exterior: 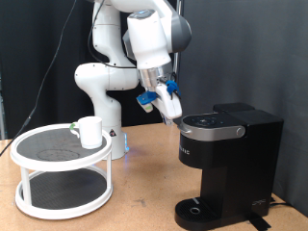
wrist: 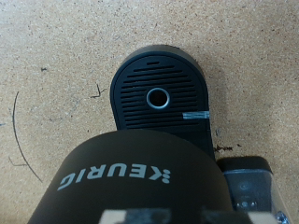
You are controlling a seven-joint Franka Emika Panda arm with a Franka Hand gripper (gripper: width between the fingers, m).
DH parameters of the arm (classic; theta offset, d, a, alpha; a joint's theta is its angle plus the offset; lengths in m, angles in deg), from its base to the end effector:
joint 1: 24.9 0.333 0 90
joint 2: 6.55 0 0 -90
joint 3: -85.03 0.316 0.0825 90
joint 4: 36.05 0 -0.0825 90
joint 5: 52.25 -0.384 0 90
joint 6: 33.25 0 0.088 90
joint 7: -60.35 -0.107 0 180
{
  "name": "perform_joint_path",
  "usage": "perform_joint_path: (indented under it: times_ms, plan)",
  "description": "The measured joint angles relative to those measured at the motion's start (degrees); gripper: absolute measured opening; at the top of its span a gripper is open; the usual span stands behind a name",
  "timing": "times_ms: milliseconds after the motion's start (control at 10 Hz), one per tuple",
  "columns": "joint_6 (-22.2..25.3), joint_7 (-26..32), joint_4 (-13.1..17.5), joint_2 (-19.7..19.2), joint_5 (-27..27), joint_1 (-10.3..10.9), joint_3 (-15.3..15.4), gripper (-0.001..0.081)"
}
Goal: Make a cup of coffee with the keurig machine
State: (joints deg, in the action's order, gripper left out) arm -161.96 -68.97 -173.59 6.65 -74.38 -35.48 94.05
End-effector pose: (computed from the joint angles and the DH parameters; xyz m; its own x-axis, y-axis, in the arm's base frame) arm 0.4693 -0.0012 0.4110 -0.7981 -0.5517 -0.2422 -0.5916 0.7937 0.1416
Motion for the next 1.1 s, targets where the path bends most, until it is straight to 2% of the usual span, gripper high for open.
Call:
perform_joint_path:
  times_ms: [200, 400, 500, 700, 1100]
  plan:
    - [1.36, 2.98, -0.89, 2.23, -3.46, 0.02, -1.17, 0.0000]
    - [6.74, 6.26, -0.09, 4.48, -9.74, 0.33, -2.83, 0.0000]
    - [6.15, 5.85, -0.27, 4.39, -8.48, 0.19, -2.57, 0.0000]
    - [1.20, 5.25, -3.32, 5.62, -8.86, 0.08, -2.29, 0.0000]
    - [1.07, 1.64, -11.00, 12.72, -8.65, -2.33, -3.07, 0.0000]
